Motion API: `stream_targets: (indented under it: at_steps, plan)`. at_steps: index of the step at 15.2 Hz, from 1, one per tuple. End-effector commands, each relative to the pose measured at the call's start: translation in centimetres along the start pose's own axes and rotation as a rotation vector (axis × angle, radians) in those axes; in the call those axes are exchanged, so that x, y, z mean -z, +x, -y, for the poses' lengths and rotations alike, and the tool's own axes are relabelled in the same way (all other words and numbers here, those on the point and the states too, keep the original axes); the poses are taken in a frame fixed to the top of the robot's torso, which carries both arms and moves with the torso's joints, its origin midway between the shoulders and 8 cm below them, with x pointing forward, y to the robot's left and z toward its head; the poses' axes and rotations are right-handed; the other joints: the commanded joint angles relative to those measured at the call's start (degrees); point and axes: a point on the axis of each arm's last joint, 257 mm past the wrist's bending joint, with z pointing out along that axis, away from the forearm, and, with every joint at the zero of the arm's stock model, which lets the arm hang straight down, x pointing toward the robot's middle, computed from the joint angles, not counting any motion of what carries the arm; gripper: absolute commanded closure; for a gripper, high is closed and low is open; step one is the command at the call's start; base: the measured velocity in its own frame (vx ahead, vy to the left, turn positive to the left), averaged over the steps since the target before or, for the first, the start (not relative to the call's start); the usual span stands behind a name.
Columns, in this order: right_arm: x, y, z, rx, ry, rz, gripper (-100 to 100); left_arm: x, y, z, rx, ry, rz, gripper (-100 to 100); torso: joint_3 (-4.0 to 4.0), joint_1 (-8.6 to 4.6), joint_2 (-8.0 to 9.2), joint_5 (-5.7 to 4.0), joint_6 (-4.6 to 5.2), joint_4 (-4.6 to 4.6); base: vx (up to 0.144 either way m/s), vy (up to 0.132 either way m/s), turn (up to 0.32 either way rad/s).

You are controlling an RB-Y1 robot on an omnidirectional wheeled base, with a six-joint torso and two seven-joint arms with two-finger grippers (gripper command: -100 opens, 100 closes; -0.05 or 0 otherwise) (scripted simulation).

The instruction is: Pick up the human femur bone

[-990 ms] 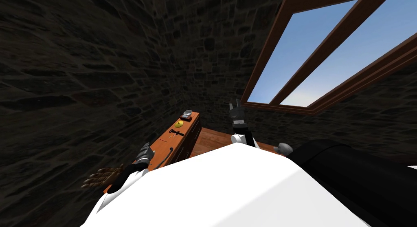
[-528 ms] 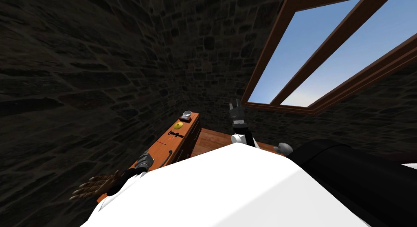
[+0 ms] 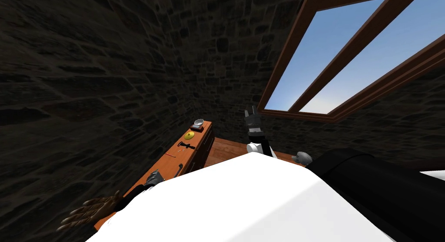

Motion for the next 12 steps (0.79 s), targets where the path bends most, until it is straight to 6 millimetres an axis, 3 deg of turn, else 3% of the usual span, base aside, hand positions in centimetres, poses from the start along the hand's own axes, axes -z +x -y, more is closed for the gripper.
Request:
stream_targets:
  at_steps: [1,2,3,4,5,6,7,8,9,10,12]
  plan:
    - [0.0,0.0,0.0,0.0,0.0,0.0,0,0.0,-0.7,-1.7,0.023,-0.056,0.014,-100,0.0,0.0,0.0,0.0,0.0,0.0,0.056,0.012,-0.035]
    - [0.0,0.0,0.0,0.0,0.0,0.0,0,0.0,-0.7,-1.7,0.023,-0.056,0.014,-100,0.0,0.0,0.01,-0.01,-0.01,0.0,0.039,0.011,-0.009]
    - [0.0,0.0,0.0,0.0,0.0,0.0,0,-0.1,-1.4,-3.7,0.05,-0.112,0.027,-100,0.02,-0.01,0.04,-0.01,-0.01,0.01,0.041,0.011,-0.027]
    - [0.0,0.0,0.0,0.0,0.0,0.0,0,-0.1,-1.4,-3.7,0.05,-0.112,0.027,-100,0.03,-0.01,0.05,-0.01,0.0,0.01,0.044,0.013,-0.032]
    - [0.0,0.0,0.0,0.0,0.0,0.0,0,-0.2,-1.9,-5.5,0.075,-0.164,0.039,-100,0.03,0.0,0.05,-0.01,0.0,0.01,0.046,0.012,-0.045]
    - [0.0,0.0,0.0,0.0,0.0,0.0,0,-0.2,-1.9,-5.5,0.075,-0.166,0.04,-100,0.03,0.0,0.06,-0.01,-0.01,0.01,0.044,0.014,-0.03]
    - [0.0,0.0,0.0,0.0,0.0,0.0,0,-0.1,-2.3,-7.3,0.1,-0.215,0.05,-100,0.03,0.0,0.06,-0.01,0.0,0.01,0.048,0.014,-0.033]
    - [0.0,0.0,0.0,0.0,0.0,0.0,0,-0.1,-2.3,-7.3,0.1,-0.215,0.05,-100,0.03,0.0,0.05,0.0,0.0,0.01,0.045,0.011,-0.03]
    - [0.0,0.0,0.0,0.0,0.0,0.0,0,0.0,-2.7,-8.9,0.123,-0.261,0.059,-100,0.03,-0.01,0.05,-0.01,0.0,0.01,0.049,0.014,-0.029]
    - [0.0,0.0,0.0,0.0,0.0,0.0,0,0.0,-2.7,-8.9,0.123,-0.261,0.059,-100,0.03,-0.01,0.05,-0.01,0.0,0.01,0.047,0.013,-0.026]
    - [0.0,0.0,0.0,0.0,0.0,0.0,0,0.4,-3.1,-11.7,0.163,-0.34,0.073,-100,0.03,-0.01,0.06,-0.01,0.0,0.01,0.045,0.013,-0.038]
